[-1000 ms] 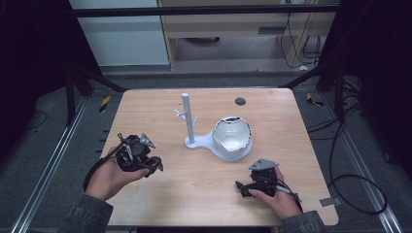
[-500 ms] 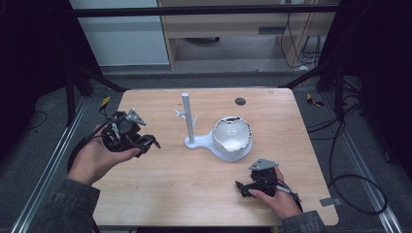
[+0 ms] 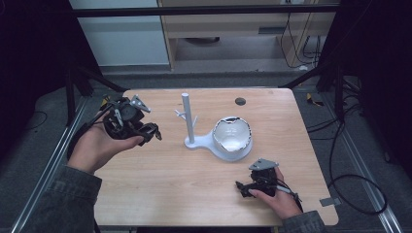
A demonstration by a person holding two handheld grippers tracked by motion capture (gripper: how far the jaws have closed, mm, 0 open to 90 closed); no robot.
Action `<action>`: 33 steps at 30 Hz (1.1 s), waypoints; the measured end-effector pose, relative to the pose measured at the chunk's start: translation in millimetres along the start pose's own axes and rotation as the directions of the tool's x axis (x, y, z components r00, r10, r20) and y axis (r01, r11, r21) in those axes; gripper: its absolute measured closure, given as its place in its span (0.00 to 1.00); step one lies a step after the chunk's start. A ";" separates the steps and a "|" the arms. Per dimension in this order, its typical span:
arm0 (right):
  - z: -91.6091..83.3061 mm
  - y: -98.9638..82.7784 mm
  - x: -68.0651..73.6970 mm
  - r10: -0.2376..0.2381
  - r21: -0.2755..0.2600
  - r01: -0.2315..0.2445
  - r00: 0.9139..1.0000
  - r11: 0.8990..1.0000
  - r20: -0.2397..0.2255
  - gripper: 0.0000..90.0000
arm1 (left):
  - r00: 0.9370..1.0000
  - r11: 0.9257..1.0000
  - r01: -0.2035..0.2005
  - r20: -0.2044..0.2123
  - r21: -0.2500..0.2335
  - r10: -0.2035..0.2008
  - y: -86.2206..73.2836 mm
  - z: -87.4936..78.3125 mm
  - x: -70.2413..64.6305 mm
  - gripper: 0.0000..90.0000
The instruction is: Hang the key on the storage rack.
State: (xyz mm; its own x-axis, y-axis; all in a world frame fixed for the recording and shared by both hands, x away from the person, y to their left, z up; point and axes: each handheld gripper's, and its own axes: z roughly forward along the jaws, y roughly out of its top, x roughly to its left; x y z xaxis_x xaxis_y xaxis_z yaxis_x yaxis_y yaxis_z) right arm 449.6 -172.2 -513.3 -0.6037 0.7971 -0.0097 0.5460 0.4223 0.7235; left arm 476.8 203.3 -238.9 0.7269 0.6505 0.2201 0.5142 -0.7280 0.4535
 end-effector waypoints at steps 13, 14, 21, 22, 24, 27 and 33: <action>-0.1 0.1 0.0 0.001 0.001 -0.001 1.000 1.000 0.000 0.01 | 1.000 1.000 -0.021 -0.017 -0.021 0.021 34.2 -17.4 3.3 0.54; 0.0 0.0 0.0 0.000 0.000 0.000 1.000 1.000 0.000 0.01 | 1.000 1.000 -0.021 -0.017 -0.022 0.021 35.3 -17.4 3.4 0.54; -0.1 0.0 0.1 0.002 0.001 -0.002 1.000 1.000 0.000 0.01 | 1.000 1.000 -0.022 -0.021 -0.020 0.021 37.9 -16.7 3.5 0.54; 0.0 0.0 0.0 0.001 -0.001 -0.001 1.000 1.000 0.001 0.01 | 1.000 1.000 -0.020 -0.022 -0.019 0.020 38.3 -16.5 3.9 0.54; 0.0 0.1 0.0 0.000 0.000 0.000 1.000 1.000 0.001 0.01 | 1.000 1.000 -0.020 -0.021 -0.019 0.020 39.2 -16.1 4.5 0.54; -0.1 0.1 -0.1 0.000 0.001 0.000 1.000 1.000 0.000 0.01 | 1.000 1.000 -0.020 -0.019 -0.022 0.020 40.9 -15.3 4.3 0.54; 0.0 0.0 -0.1 -0.001 0.000 0.001 1.000 1.000 0.000 0.01 | 1.000 1.000 -0.018 -0.020 -0.023 0.018 47.9 -11.8 3.2 0.54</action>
State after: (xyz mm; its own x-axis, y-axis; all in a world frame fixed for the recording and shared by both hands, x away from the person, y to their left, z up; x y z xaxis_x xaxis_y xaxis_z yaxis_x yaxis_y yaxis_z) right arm 449.6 -172.3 -513.3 -0.6045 0.7966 -0.0107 0.5452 0.4234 0.7235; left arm 498.4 173.0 -206.3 0.7266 0.6417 0.2456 0.4902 -0.7346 0.4691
